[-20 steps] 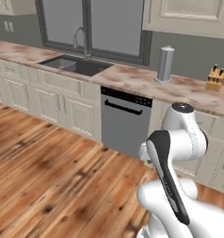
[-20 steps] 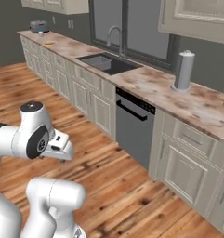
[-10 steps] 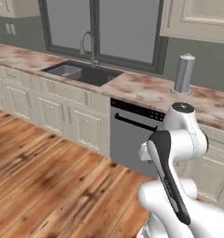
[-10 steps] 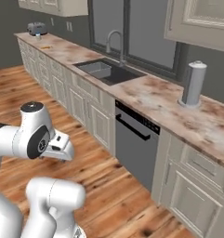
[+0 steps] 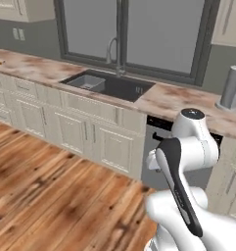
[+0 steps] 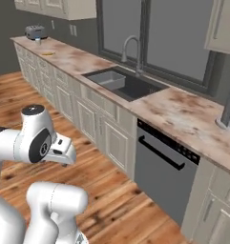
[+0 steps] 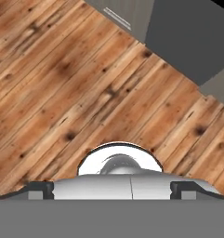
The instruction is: Place the onion and carrot inside the fridge drawer. Close the drawer after placing the vegetables.
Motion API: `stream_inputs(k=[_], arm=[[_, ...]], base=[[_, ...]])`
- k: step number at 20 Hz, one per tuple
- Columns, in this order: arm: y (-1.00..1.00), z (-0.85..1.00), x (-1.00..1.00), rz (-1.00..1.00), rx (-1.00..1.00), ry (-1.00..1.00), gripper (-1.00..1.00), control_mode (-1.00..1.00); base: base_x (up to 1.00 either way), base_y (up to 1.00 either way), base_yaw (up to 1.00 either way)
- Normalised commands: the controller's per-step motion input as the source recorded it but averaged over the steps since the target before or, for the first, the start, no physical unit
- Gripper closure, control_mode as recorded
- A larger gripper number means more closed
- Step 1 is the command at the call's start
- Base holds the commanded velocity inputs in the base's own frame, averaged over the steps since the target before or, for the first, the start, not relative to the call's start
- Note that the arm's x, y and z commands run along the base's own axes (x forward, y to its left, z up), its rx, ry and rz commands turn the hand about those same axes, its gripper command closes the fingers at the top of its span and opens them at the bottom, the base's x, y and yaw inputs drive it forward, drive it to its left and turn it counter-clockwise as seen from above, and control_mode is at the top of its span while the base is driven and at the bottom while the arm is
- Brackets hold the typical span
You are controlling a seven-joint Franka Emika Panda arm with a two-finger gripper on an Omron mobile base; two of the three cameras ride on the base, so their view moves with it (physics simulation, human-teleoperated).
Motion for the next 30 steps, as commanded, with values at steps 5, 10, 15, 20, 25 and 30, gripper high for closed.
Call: stream_inputs(k=[5,10,15,20,25,30], arm=[[0.00,0.00,0.00,0.00,0.00,0.00,-1.00,1.00],[0.00,0.00,0.00,0.00,0.00,0.00,-1.00,1.00],[0.00,0.00,0.00,0.00,0.00,0.00,-1.00,1.00],[0.00,0.00,0.00,0.00,0.00,0.00,-1.00,1.00],[0.00,0.00,0.00,0.00,0.00,0.00,-1.00,1.00],[0.00,0.00,0.00,0.00,0.00,0.00,-1.00,1.00]], base=[[1.00,1.00,-0.17],[1.00,1.00,-0.21],[1.00,1.00,-0.23],[1.00,1.00,-0.24],[1.00,1.00,-0.25],[1.00,1.00,-0.25]])
